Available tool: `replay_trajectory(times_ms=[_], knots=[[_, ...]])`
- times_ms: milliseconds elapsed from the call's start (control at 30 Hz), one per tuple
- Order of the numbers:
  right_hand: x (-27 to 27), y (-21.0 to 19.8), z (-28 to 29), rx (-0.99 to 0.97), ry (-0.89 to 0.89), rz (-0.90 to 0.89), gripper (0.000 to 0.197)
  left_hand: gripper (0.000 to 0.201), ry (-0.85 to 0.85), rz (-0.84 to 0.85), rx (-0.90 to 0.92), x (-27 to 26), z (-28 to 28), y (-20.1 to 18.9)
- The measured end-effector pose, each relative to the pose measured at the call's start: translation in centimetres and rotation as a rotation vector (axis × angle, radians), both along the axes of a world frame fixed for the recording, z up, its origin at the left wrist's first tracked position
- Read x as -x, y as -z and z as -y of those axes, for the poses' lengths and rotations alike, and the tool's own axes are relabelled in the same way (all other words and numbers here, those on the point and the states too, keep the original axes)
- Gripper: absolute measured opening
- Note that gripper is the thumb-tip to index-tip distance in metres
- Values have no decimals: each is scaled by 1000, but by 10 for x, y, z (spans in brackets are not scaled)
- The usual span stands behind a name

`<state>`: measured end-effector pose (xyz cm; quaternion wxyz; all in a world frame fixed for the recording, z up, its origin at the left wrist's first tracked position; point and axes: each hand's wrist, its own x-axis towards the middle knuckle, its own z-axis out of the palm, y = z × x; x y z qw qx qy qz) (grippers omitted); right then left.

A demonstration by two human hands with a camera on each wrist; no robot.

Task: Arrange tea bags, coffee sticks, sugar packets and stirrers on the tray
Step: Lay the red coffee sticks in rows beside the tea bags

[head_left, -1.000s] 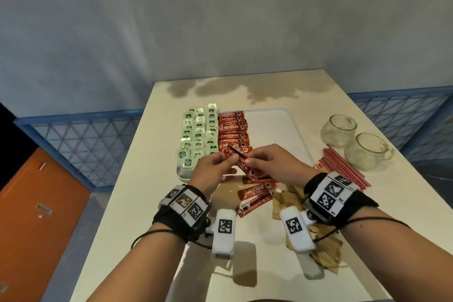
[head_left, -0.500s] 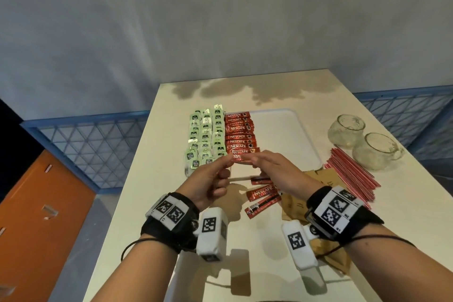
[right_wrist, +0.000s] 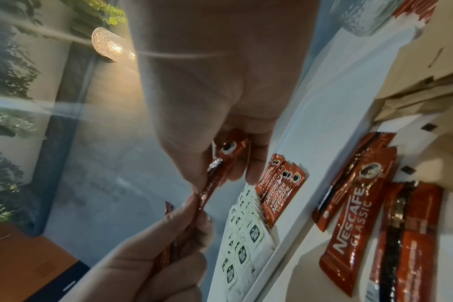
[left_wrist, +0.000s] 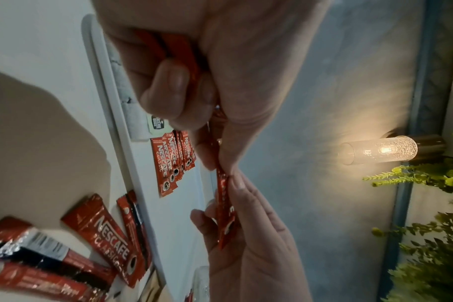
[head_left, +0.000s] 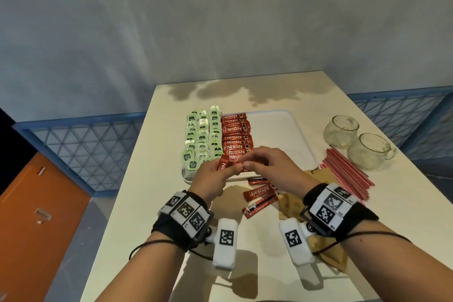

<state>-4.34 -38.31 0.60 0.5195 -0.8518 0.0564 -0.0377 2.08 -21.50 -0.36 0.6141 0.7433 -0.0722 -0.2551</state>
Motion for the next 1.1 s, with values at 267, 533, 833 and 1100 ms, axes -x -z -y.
replay_trajectory(times_ms=[267, 533, 833, 1100], knots=[[-11, -8, 14, -223, 148, -56, 21, 13, -127, 17, 30, -12, -4, 3], [-23, -10, 43, -359, 77, -244, 17, 37, -61, 23, -3, -29, -11, -9], [-40, 39, 54, 59, 271, -467, 9, 24, -91, 22, 59, -53, -32, -5], [-63, 47, 39, 183, 367, -475, 22, 27, -131, -67, 91, -59, -35, 5]])
